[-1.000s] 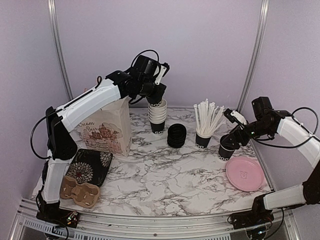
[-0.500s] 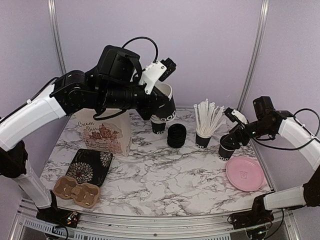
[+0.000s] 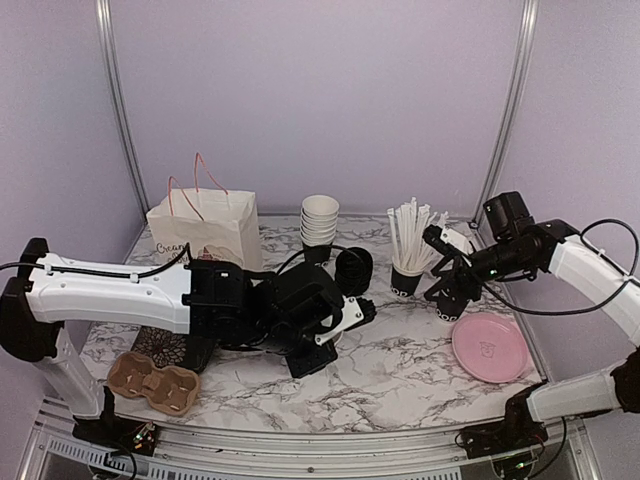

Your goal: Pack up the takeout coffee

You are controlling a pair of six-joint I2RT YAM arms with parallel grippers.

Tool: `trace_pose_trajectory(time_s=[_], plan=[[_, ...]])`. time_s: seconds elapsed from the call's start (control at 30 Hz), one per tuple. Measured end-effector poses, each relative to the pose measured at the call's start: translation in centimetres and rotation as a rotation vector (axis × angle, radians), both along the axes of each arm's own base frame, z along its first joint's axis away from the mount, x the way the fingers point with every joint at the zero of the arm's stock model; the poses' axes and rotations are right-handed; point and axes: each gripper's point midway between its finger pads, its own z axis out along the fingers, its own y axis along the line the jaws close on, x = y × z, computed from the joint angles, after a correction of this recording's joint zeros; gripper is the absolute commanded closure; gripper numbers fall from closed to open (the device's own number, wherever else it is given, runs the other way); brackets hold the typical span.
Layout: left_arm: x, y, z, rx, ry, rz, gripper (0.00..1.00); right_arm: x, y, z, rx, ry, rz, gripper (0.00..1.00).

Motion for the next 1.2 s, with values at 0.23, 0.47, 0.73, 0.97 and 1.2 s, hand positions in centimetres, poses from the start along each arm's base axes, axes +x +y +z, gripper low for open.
trace_pose_trajectory(time_s=[0.23,0.47,0.73,0.97,1.2], plan=[[-0.2,0.4,-2.8,0.001,0.018,0.026,1.0,-0.3,0.7,-0.1,-0.012,-0.015,0.041,0.3],[-0.2,0.2,-4.5,-0.027,0.016,0.031,0.99,-0.6,2.5,-1.2,-0.069,-0.013,0.112,0.3],[0.0,-0.4,-4.3,-0.067,0.007,0.031,0.75,1.0,4.8,-1.4,-0.144,-0.061,0.193,0.34],[0.2,-0.3,-3.6,-0.085,-0.005,0.04,0.53,4.8,8.2,-1.4,-0.243,-0.133,0.209,0.43],[1.9,2.7,4.1,-0.247,-0.084,0.133,0.38,9.1,11.9,-1.9,-0.332,-0.189,0.2,0.49]])
